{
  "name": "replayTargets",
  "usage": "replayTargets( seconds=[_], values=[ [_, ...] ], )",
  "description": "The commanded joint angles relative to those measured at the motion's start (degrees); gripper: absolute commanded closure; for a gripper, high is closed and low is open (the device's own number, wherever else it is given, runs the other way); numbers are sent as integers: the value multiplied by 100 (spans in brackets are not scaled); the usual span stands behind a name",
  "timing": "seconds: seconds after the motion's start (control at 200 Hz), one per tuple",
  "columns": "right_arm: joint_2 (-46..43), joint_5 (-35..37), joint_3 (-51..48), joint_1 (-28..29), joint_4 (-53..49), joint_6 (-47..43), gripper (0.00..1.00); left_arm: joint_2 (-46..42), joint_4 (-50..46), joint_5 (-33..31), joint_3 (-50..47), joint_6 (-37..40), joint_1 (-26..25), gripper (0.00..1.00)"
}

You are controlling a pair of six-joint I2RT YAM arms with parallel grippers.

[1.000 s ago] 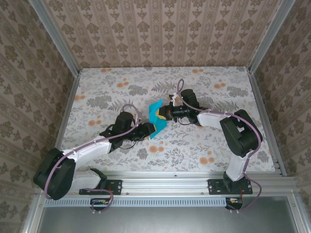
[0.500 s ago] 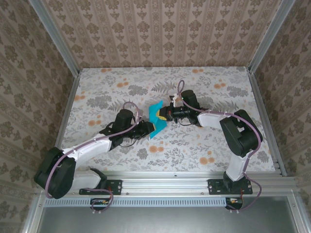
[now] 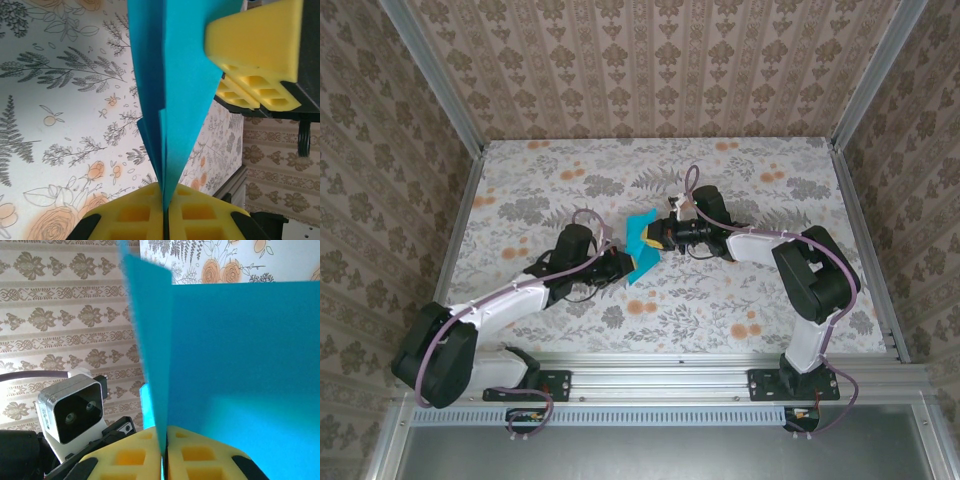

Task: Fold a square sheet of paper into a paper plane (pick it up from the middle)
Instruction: Turn over the paper at the center of the table.

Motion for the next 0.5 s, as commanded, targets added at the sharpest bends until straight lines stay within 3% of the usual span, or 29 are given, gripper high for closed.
replayTargets(
  seconds=[0.0,0.065,0.165,0.315,0.42,0.495],
  values=[
    [-84,-83,-35,-64,-66,-170,84,-86,-320,31,258,300,68,92],
    [-91,-61,-40,-93,-178,-269,76,-111,-457,15,306,384,90,92],
    [-142,-47,-40,-149,-381,-445,72,-138,-872,-91,470,647,117,92],
    [-329,21,-45,-281,-858,-835,66,-154,-2301,-658,1028,1469,125,93],
    [-471,71,-43,-422,-1245,-1116,64,-77,-3507,-1429,1590,2142,112,93],
    [-591,131,-44,-544,-1542,-1340,63,51,-4518,-2327,2098,2620,38,93]
  ],
)
